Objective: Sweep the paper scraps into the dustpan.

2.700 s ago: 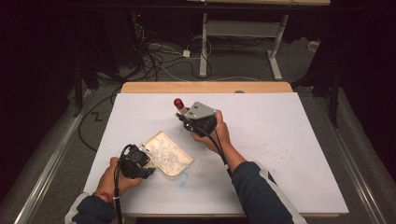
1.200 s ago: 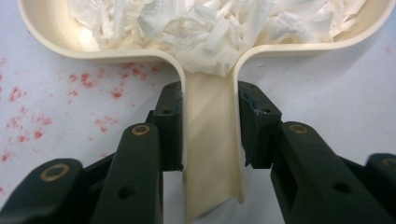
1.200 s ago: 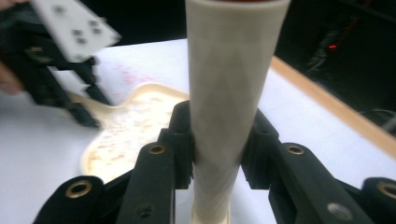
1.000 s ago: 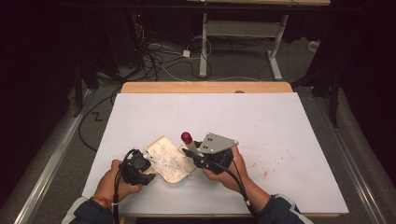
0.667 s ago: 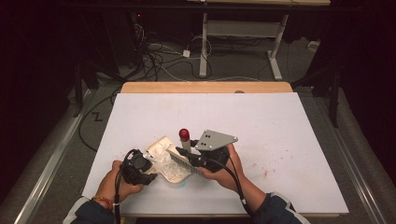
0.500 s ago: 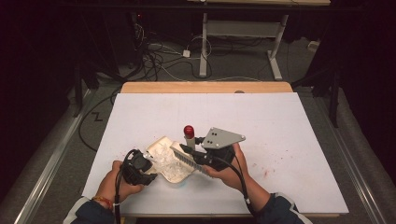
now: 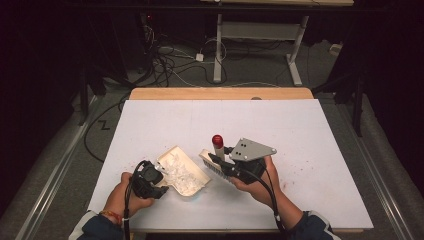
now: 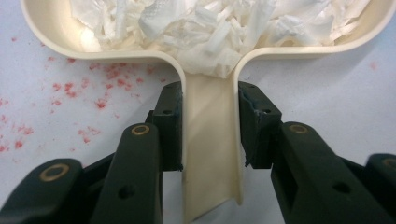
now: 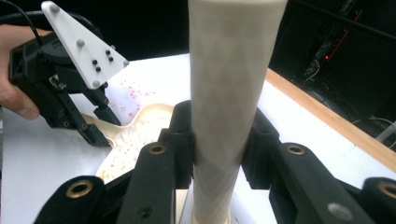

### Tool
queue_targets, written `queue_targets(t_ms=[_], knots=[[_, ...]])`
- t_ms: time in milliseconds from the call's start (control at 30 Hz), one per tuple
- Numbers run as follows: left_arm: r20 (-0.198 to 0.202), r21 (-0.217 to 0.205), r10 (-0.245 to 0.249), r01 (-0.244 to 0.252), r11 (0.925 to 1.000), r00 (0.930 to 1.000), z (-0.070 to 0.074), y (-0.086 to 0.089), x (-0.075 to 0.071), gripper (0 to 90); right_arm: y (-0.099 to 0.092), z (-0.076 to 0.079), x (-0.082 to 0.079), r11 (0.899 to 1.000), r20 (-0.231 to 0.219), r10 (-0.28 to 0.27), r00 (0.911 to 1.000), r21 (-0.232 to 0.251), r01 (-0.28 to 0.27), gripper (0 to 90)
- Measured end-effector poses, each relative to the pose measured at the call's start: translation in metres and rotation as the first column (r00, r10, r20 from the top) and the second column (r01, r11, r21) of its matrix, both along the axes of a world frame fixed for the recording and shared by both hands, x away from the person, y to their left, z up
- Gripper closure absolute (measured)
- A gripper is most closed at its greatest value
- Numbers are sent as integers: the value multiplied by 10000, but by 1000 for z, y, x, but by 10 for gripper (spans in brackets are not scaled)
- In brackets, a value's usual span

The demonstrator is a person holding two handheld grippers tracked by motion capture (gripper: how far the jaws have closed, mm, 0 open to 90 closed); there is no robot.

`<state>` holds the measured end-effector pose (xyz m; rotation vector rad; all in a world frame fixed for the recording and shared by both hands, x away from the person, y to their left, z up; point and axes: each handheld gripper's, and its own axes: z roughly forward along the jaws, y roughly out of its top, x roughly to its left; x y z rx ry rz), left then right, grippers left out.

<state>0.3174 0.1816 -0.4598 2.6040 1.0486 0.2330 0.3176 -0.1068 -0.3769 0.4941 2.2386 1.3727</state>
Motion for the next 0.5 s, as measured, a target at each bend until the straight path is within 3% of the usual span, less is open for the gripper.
queue_targets(t_ms=[100,267,333,500], knots=[[15,-45,35,-35,10000,10000,0,-1,1,628,4,-4,1,10000,-48,56,10000,-79,-56,703],[78,-93,116,-116,9999,9999,0,-3,1,629,18,-8,-3,9978,-293,648,9975,-93,-651,703],[78,-169,135,-134,9998,9999,-1,-3,1,629,23,-9,-6,9971,-139,722,9973,-229,-725,703],[27,-284,172,-172,9995,9998,-1,-2,2,629,12,-2,-5,9988,-10,493,9988,-28,-493,703]])
